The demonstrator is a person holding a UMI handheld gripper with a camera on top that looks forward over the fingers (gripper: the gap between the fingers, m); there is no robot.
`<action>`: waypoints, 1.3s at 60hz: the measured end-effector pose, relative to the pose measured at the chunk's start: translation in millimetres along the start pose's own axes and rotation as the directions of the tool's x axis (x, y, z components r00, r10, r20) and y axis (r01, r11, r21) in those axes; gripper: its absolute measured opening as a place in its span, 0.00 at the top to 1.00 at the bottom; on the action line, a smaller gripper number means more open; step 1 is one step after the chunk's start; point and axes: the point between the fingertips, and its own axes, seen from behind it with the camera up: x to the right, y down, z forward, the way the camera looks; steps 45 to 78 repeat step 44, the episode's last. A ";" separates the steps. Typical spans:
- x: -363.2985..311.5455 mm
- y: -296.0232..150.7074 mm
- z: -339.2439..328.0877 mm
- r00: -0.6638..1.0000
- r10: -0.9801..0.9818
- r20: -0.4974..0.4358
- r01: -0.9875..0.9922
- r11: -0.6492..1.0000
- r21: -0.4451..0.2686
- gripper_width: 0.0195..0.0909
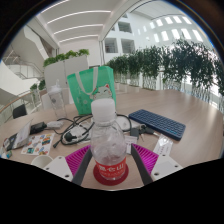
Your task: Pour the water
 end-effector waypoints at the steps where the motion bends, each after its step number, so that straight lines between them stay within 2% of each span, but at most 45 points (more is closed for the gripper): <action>1: -0.4 0.2 -3.8 1.000 0.003 0.001 -0.003 1.000 0.001 0.10; 18: 1.9 11.1 -99.7 0.999 0.024 -0.042 -0.026 0.999 -0.035 0.11; 44: -94.6 -15.8 -296.5 0.996 0.001 -0.088 -0.003 1.000 -0.012 0.11; 78: -94.6 -15.8 -296.5 0.996 0.001 -0.088 -0.003 1.000 -0.012 0.11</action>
